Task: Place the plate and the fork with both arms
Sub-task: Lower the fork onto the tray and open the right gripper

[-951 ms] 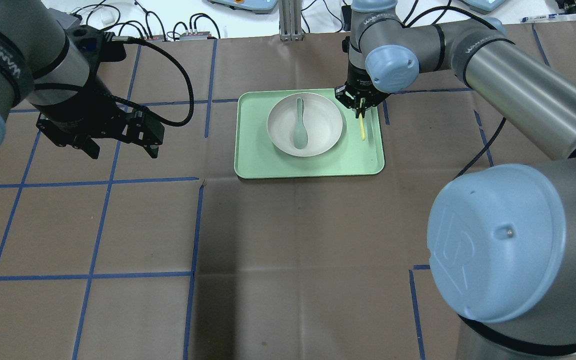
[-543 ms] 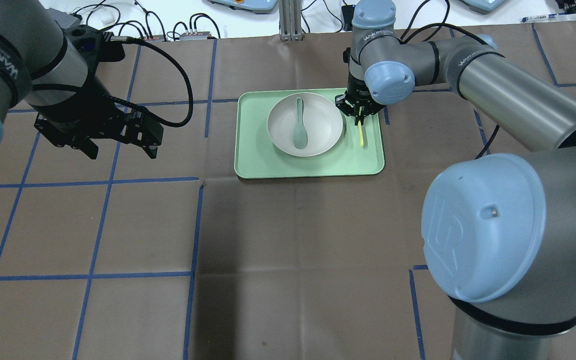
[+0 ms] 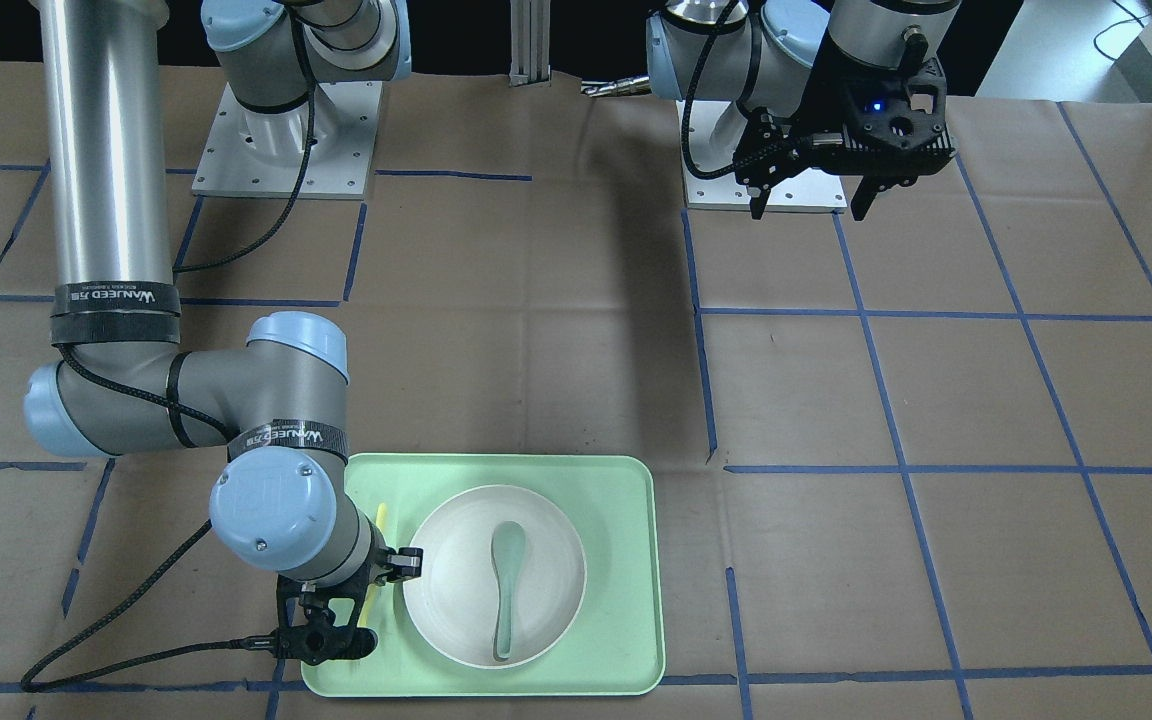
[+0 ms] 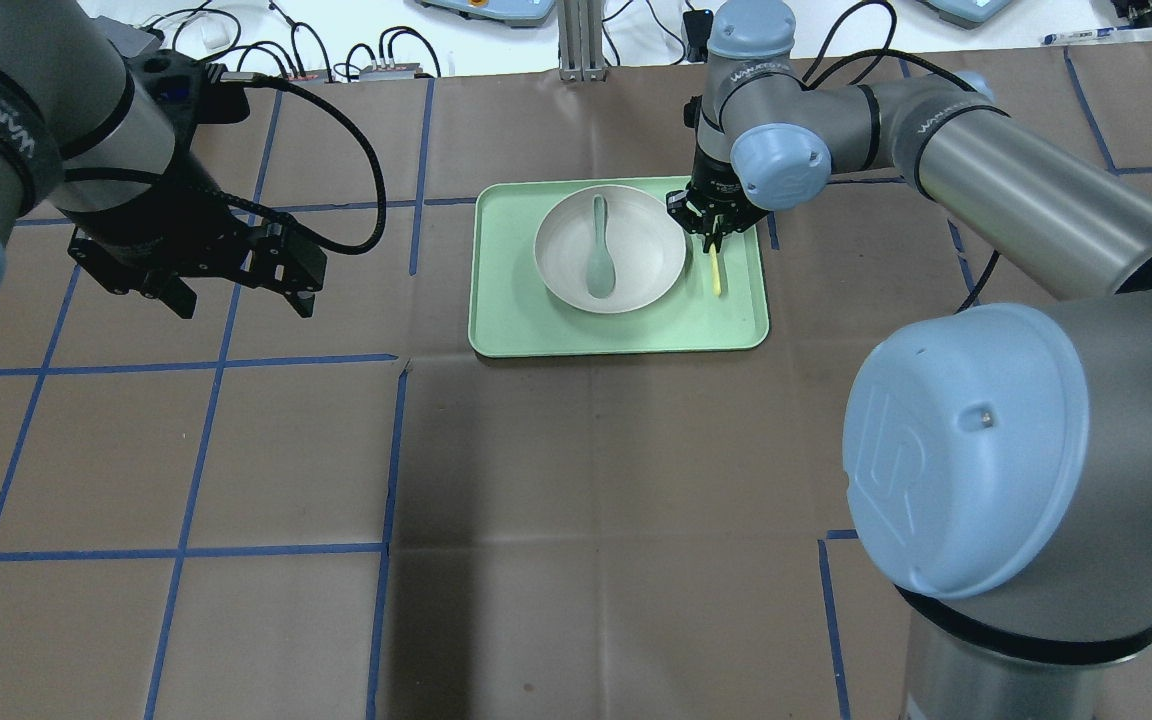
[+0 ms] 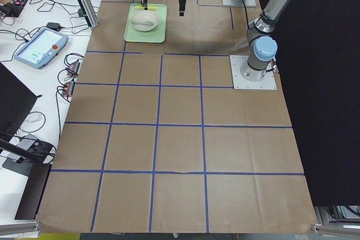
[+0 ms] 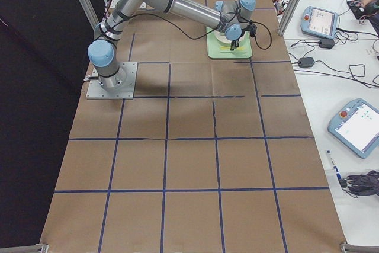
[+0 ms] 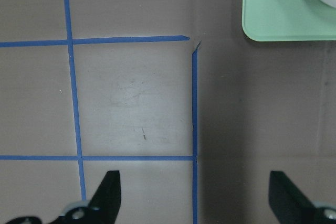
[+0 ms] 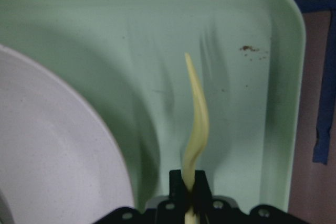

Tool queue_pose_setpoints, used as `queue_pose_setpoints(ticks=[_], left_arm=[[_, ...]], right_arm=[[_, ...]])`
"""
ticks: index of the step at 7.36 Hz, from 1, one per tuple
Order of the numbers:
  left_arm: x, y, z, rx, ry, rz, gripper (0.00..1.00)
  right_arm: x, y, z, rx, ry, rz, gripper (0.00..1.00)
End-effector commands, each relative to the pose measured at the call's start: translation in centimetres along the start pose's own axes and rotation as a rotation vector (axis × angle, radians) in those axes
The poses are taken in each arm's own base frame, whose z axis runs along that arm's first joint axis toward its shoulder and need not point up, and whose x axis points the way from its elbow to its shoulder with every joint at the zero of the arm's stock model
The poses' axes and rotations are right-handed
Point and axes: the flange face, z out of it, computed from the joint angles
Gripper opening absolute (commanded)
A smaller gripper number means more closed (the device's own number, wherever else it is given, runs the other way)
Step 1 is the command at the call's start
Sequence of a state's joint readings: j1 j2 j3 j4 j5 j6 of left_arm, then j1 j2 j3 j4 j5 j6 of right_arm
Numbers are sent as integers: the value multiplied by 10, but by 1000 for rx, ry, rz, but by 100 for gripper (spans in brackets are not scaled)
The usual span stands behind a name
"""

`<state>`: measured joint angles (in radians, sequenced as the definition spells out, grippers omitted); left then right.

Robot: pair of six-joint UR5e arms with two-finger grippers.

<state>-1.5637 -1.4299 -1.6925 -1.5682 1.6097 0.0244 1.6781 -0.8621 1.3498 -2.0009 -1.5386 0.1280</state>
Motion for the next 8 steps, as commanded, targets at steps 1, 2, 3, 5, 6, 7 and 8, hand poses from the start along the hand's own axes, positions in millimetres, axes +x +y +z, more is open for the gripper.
queue_pose_setpoints(ticks=[1,2,3,5,6,7,8], left_arm=[[0,0,1,-6,-2,3,100],[-1,0,2,-8,-4,-2,100],[-2,0,1,-7,-4,-2,100],[-3,0,2,-10,-5,-3,100],[-3,-1,3,-11,-5,-3,100],[-3,-2,4,-14,-5,-4,100],[-3,-2,4,-14,-5,-6,100]], right_arm=[[6,-1,-7,12,26,-1,99],[9,-3,-12,18,33,4,100],[10,0,-26,30,33,5,100],[14,19,-71,33,48,1,100],[16,31,-99,37,51,-25,100],[27,44,-130,35,52,-44,100],[43,59,-164,31,52,-58,100]])
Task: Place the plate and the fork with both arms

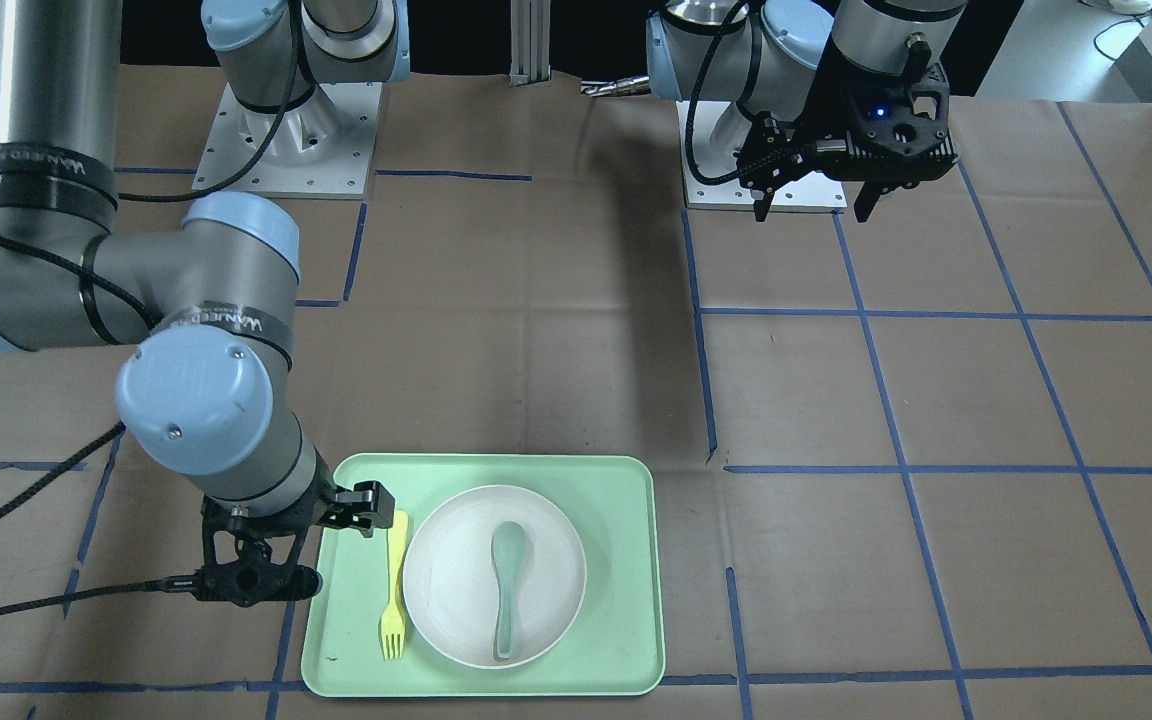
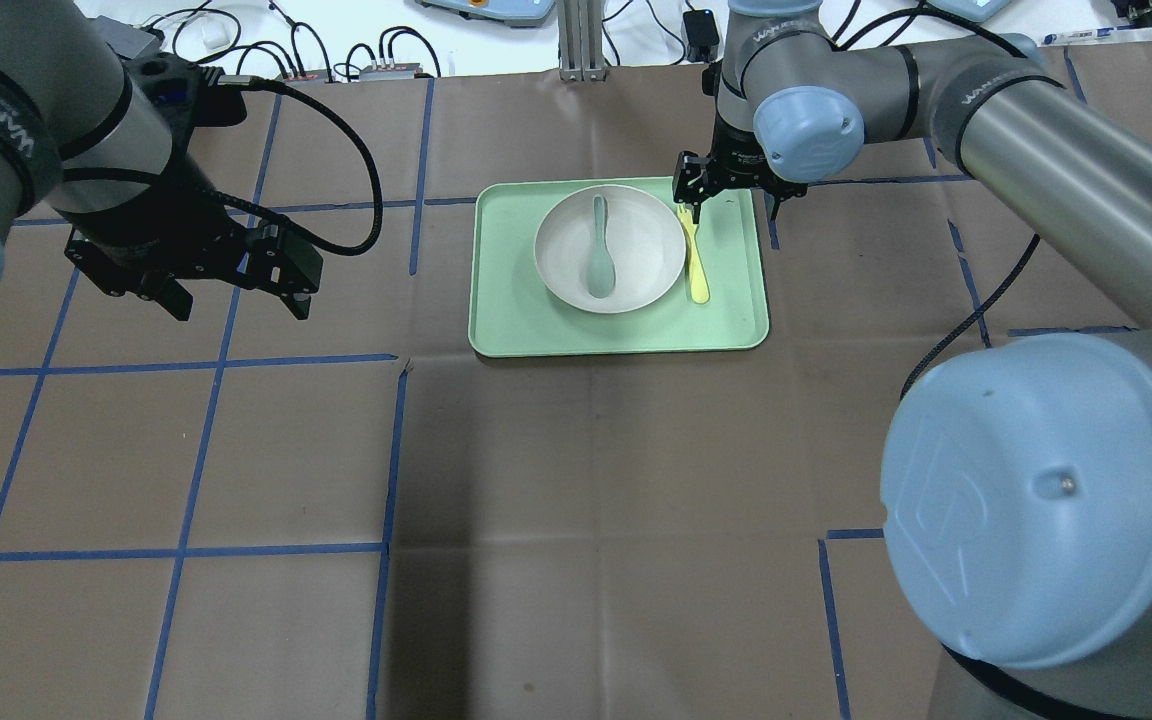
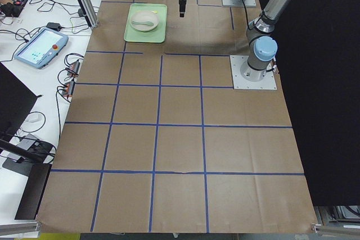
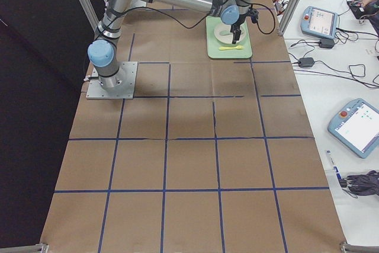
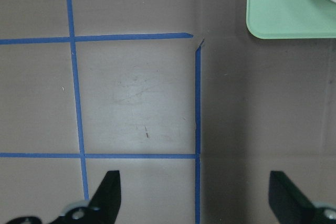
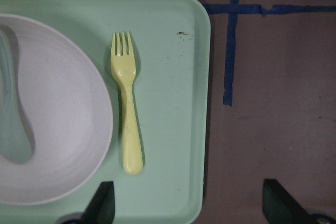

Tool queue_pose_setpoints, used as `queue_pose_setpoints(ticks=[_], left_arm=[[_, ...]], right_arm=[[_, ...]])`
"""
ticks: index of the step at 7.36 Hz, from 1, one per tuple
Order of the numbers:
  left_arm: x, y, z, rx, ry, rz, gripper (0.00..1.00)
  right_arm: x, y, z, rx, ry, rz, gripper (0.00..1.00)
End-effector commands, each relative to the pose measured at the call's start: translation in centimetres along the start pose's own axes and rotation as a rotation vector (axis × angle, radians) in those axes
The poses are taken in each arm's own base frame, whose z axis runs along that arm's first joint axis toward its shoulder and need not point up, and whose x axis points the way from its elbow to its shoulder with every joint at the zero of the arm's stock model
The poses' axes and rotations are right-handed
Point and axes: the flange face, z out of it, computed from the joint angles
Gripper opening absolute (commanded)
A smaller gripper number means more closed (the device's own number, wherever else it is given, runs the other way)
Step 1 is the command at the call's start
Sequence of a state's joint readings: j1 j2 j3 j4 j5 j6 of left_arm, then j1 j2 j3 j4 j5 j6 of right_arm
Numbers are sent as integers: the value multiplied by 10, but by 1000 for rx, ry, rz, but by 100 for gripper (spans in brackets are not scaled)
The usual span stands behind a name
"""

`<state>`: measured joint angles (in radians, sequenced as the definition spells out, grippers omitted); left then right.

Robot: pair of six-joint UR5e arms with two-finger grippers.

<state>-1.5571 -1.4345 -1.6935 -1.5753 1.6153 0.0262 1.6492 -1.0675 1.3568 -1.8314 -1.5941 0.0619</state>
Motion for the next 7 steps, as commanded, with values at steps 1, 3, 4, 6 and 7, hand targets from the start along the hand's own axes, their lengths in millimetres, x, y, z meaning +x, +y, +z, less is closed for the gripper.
queue_pose_setpoints(ticks=[1,3,4,6,7], left_arm=[[0,0,1,-1,2,-3,100],[1,-1,2,-4,5,-5,100],[1,-2,3,-6,8,-5,100],[2,0,7,-12,9,-4,100],[2,3,12,-13,13,-4,100]], right_arm=[[37,39,-76,-21,0,-36,100],[53,91,-120,-24,0,-26,99],[53,127,-125,-6,1,-21,99],[60,185,-149,25,-1,3,100],[59,199,-163,52,-5,10,100]])
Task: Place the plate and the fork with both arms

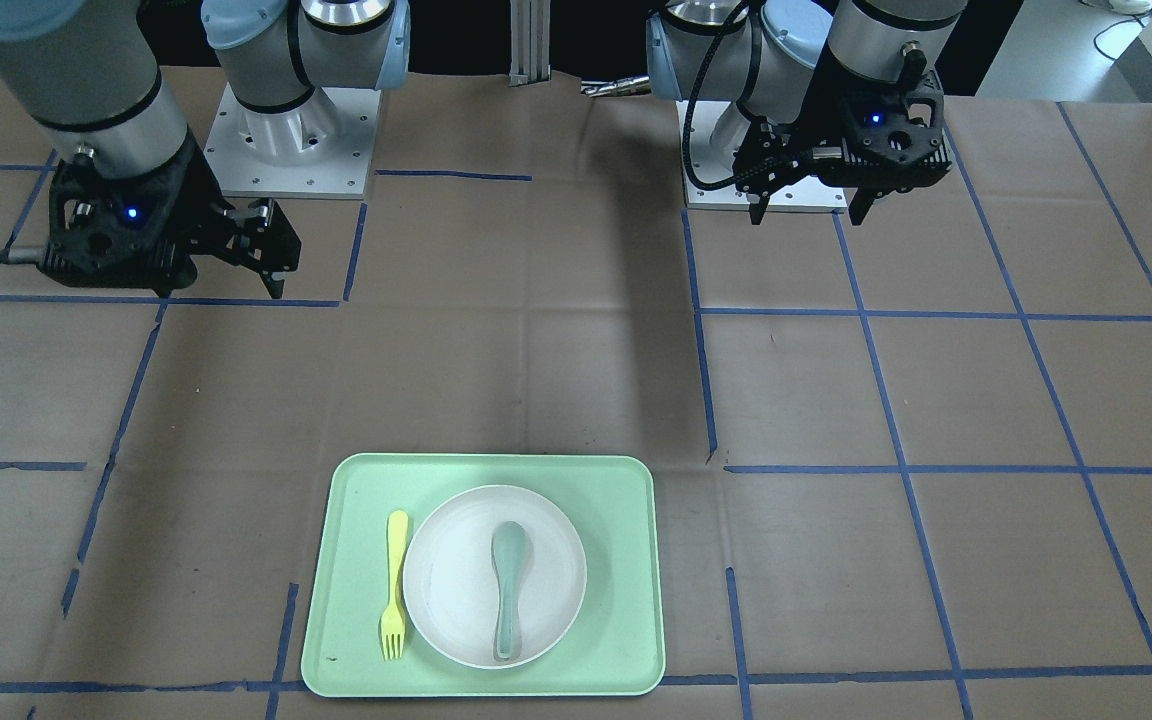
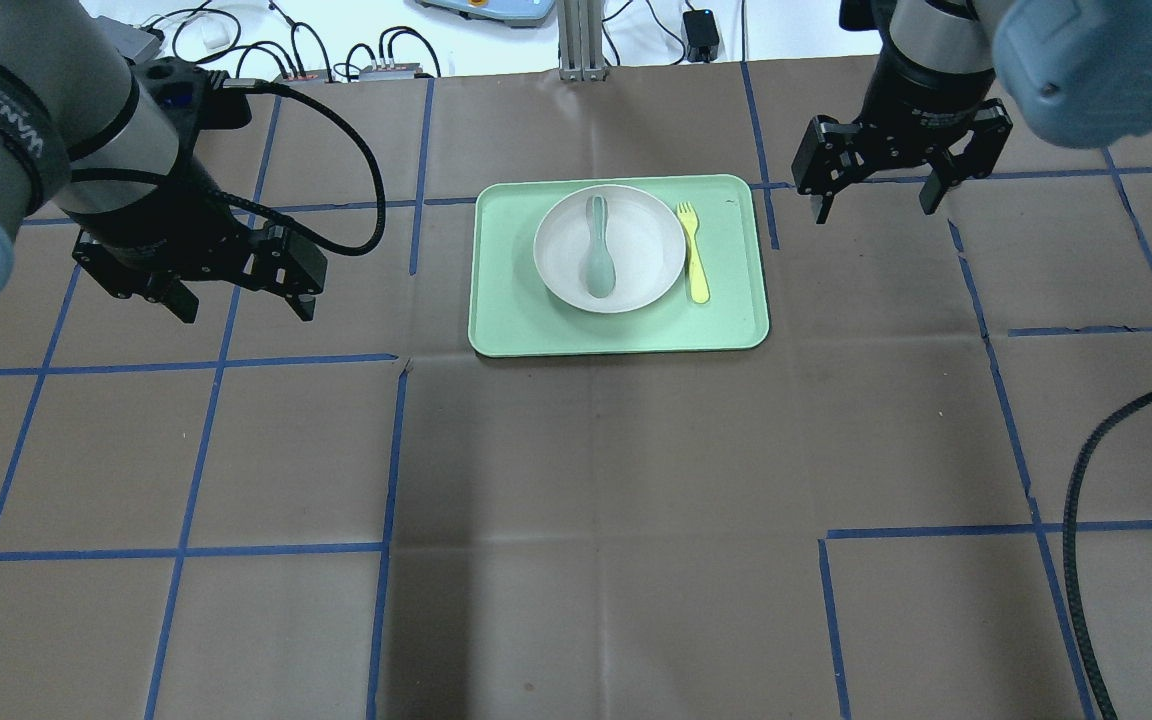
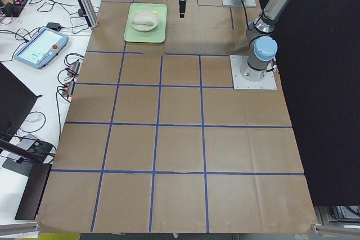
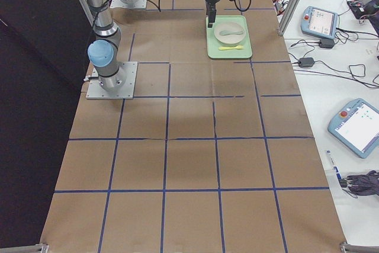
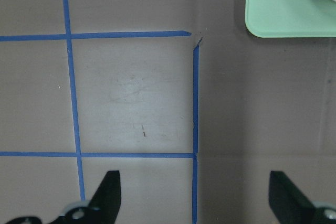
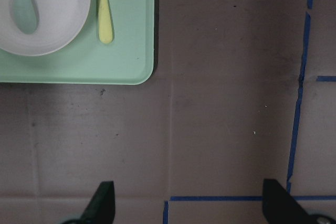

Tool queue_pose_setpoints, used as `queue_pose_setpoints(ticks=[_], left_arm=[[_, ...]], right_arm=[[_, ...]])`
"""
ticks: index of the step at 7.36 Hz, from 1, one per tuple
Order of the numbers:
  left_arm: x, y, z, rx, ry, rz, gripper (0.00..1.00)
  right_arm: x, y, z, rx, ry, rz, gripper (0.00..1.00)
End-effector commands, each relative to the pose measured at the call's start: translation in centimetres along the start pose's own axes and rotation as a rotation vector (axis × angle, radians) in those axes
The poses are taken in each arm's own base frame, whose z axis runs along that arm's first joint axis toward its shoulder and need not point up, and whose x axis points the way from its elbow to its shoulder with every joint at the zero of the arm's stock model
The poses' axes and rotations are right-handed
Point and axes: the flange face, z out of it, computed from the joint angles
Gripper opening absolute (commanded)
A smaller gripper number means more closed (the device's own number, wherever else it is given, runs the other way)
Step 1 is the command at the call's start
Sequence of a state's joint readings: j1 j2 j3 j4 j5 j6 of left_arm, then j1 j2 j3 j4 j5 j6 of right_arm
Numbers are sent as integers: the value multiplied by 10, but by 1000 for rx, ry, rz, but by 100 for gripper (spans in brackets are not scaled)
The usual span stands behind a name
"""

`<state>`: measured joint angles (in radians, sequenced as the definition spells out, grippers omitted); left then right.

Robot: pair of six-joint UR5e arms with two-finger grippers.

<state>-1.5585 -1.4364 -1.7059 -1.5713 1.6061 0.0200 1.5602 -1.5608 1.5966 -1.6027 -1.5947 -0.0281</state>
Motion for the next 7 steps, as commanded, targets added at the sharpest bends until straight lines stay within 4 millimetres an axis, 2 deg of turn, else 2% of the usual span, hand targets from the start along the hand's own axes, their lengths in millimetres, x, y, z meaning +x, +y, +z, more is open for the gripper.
queue_pose_setpoints(ticks=[1,3,7], left_arm=[[1,6,5,-2,3,1,100],[1,9,8,-6,2,3,100],[1,9,7,-5,3,2,100]], right_arm=[[-1,22,-14,27,-2,7,100],[-2,7,-9,15,-5,6,100],[-3,4,-8,13,-11,5,100]])
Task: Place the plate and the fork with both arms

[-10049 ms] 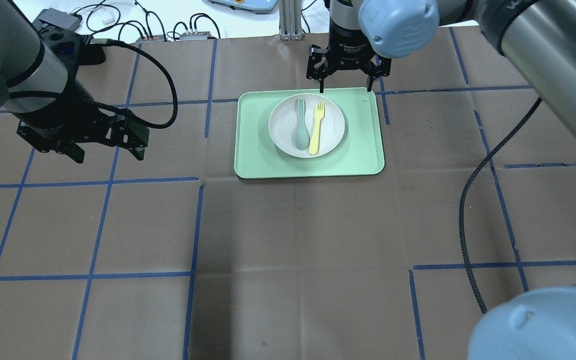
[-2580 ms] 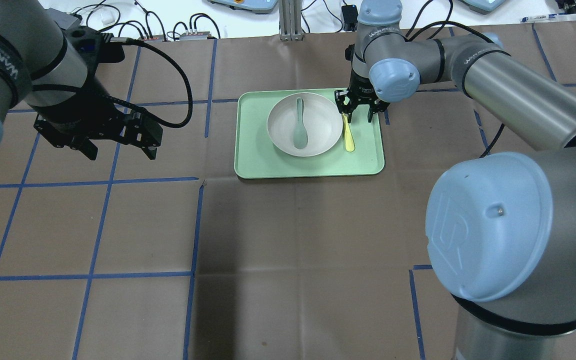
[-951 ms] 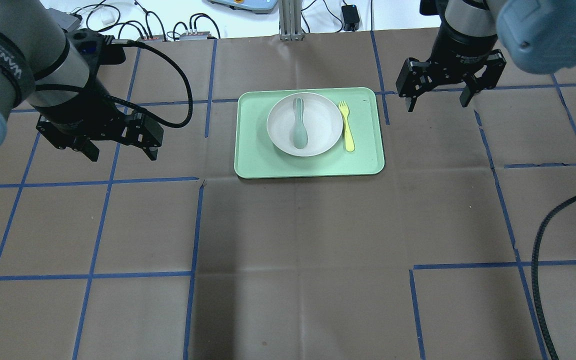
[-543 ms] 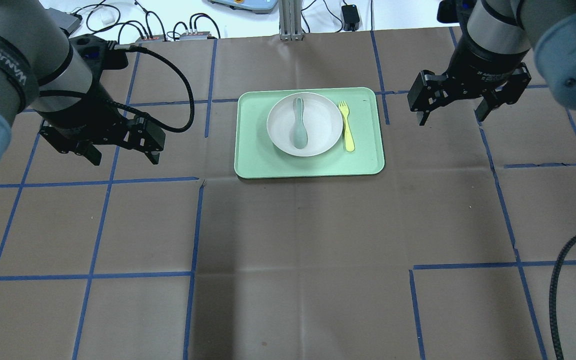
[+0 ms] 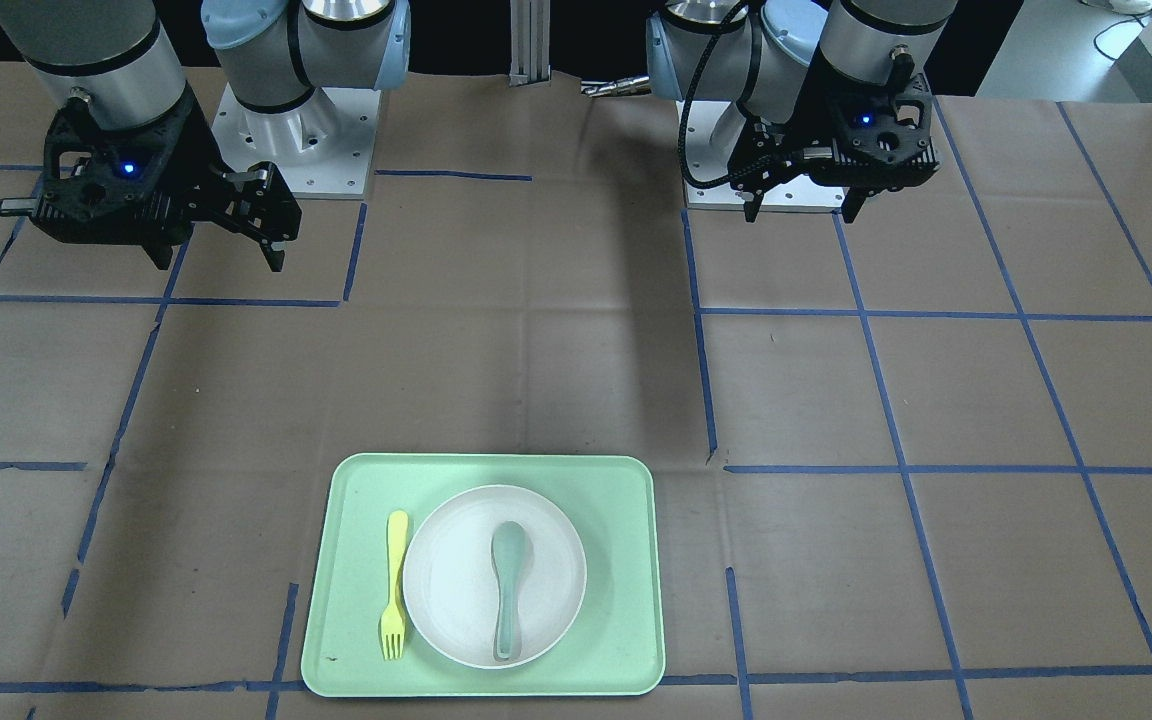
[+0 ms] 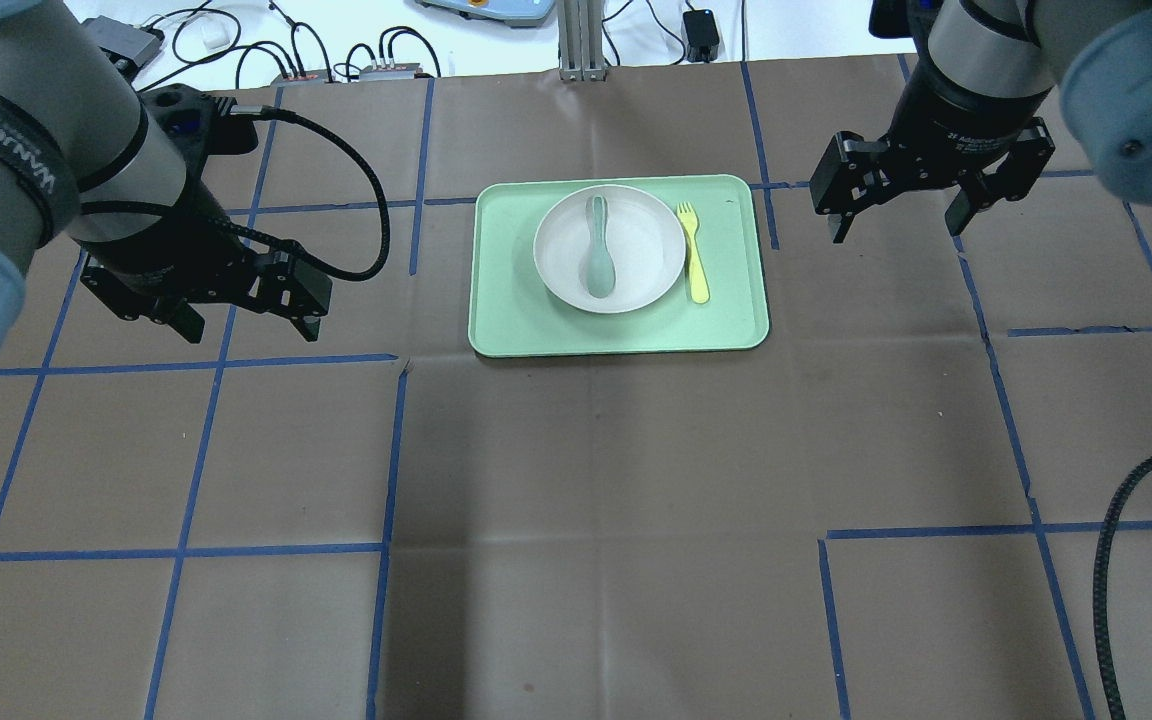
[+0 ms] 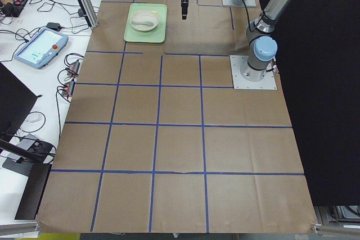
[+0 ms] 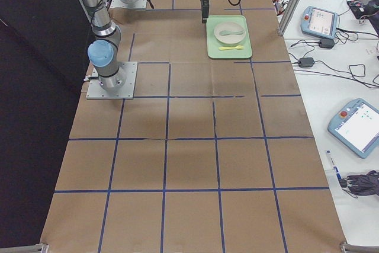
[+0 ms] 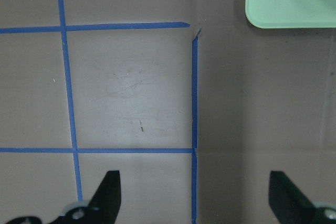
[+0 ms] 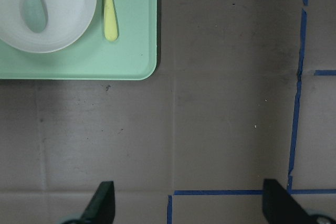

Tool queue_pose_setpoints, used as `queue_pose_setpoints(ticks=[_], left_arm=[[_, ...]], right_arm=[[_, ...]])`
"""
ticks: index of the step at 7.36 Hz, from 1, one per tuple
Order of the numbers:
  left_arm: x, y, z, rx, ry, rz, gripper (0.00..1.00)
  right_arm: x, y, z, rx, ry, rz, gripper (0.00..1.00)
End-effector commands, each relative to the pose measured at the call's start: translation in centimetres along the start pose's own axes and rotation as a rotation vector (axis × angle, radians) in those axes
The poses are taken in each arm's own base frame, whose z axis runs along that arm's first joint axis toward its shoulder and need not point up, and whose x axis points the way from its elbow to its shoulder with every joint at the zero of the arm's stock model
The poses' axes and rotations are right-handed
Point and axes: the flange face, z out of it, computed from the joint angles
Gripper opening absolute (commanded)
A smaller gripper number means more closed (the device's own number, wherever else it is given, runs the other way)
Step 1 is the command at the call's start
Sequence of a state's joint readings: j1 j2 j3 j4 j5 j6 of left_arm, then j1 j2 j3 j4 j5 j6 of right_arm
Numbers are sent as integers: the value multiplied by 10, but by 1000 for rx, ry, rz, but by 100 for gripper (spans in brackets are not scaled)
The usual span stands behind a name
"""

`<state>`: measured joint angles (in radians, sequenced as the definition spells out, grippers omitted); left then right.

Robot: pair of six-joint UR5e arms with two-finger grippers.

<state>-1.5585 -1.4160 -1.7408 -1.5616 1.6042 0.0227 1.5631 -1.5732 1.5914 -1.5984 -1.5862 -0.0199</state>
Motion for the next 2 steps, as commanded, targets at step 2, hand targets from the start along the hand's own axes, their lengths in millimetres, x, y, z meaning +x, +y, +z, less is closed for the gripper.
queue_pose_setpoints(ticks=[2], left_arm=[[0,0,0,0,1,0,100]], right_arm=[[0,0,0,0,-3,0,100]])
